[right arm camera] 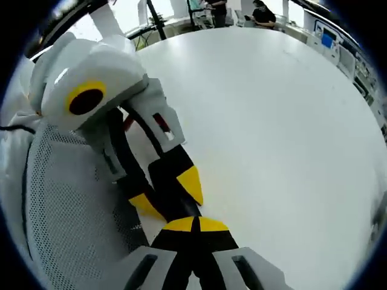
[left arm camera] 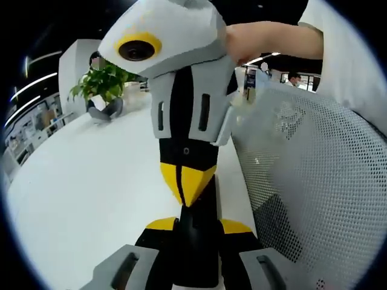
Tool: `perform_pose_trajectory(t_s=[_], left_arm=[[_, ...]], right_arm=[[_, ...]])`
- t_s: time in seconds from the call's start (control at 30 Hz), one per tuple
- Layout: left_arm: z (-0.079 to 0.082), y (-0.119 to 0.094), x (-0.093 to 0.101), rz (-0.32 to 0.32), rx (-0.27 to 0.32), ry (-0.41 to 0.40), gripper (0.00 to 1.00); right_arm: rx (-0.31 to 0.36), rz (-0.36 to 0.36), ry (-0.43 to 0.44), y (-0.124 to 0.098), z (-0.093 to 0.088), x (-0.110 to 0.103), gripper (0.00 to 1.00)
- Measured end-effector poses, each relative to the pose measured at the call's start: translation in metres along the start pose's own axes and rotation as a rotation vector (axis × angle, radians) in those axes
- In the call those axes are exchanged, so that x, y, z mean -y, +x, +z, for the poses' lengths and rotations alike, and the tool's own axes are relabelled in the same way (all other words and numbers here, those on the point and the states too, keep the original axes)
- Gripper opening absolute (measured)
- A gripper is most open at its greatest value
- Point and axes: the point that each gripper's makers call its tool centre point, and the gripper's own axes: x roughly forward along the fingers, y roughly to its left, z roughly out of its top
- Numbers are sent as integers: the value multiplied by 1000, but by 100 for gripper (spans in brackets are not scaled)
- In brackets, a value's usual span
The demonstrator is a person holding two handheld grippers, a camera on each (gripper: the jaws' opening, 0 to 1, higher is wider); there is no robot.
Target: Press the specified remote control buttons in sequence, fully releasing each button before pressing the next.
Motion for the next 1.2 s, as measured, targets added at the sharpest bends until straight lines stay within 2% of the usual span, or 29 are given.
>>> perform_pose_trajectory(t_s=[0.07,0.13,0.23,0.37,0.53,0.57,0.63,0.7,0.73,0.77,0.83,0.9,0.97,1.0,1.03,1.07,1.1,1.2], left_arm=[[0,0,0,0,0,0,25],[0,0,0,0,1,-1,25],[0,0,0,0,1,-2,25],[0,0,-1,1,3,-7,25],[0,0,-1,1,3,-6,25],[0,0,-1,1,4,-6,25],[0,0,-1,0,4,-6,25],[0,0,-1,0,6,-8,25],[0,0,0,-1,5,-7,25],[0,0,0,-3,5,-3,25],[1,0,0,-2,6,-4,25],[1,0,0,-3,6,-4,25],[1,0,0,-4,5,-4,25],[1,0,0,-4,5,-3,25],[0,0,0,-5,5,-6,25],[1,0,0,-5,6,-5,25],[1,0,0,-6,7,-11,25],[1,-1,0,-7,10,-19,25]], right_arm=[[-30,-1,5,1,1,0,0],[-53,-11,-35,2,0,-1,0],[-47,-23,-54,1,0,-1,0],[1,-68,-51,1,0,0,0],[143,-133,-56,-1,2,0,0],[180,-170,-52,-2,2,2,0],[213,-208,-102,-4,3,-1,0],[229,-169,-115,-2,4,-16,0],[231,-152,-117,-1,4,-20,0],[230,-181,-120,-2,4,-17,0],[212,-179,-141,-2,3,-15,0],[209,-134,-131,-2,3,-21,0],[213,-92,-166,0,5,-30,0],[182,-73,-189,5,1,-36,0],[161,-87,-203,6,-2,-35,0],[187,-128,-250,4,5,-33,0],[172,-140,-249,4,3,-33,0],[191,-184,-248,2,4,-27,0]])
